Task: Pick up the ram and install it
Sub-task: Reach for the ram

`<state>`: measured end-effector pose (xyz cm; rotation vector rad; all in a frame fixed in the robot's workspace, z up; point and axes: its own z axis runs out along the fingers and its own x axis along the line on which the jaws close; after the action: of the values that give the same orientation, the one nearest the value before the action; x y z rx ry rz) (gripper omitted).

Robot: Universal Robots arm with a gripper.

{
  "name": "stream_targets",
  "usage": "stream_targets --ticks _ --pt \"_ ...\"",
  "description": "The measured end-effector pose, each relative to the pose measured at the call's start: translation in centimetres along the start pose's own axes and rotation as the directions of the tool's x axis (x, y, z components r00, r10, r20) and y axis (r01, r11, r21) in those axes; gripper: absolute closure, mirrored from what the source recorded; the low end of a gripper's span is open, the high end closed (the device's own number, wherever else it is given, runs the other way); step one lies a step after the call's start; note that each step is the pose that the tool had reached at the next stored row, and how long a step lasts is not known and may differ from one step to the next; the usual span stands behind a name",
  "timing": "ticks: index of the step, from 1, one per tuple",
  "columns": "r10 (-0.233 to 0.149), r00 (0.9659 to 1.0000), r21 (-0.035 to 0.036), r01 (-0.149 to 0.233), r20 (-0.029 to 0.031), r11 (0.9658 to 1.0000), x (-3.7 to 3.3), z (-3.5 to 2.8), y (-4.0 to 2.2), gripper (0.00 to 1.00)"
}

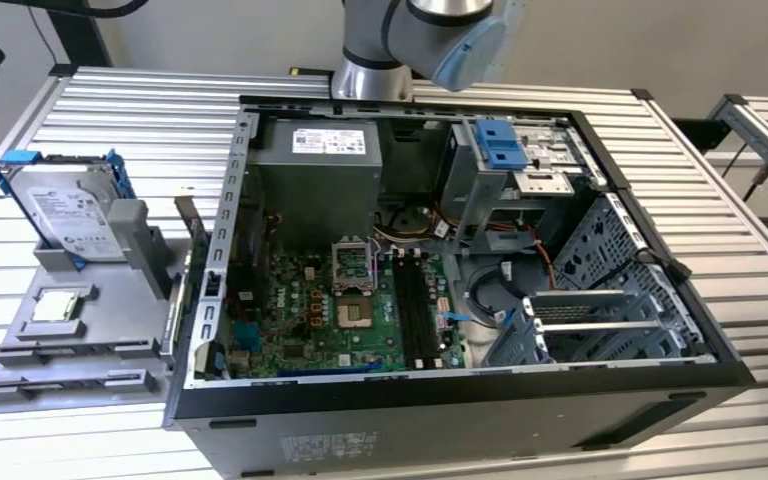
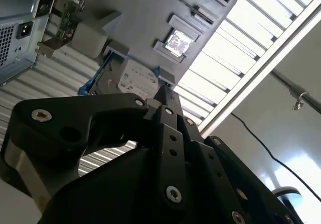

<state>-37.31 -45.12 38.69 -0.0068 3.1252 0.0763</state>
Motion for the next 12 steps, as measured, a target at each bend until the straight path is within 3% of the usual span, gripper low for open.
stream_targets --ticks 7,12 --pt "0.001 1.0 0.0 -0.001 0.0001 1.0 0.25 0.21 -1.92 1.0" --pt "0.001 1.0 0.0 -0.001 -0.0031 1.0 0.11 0.35 -2.75 1.0"
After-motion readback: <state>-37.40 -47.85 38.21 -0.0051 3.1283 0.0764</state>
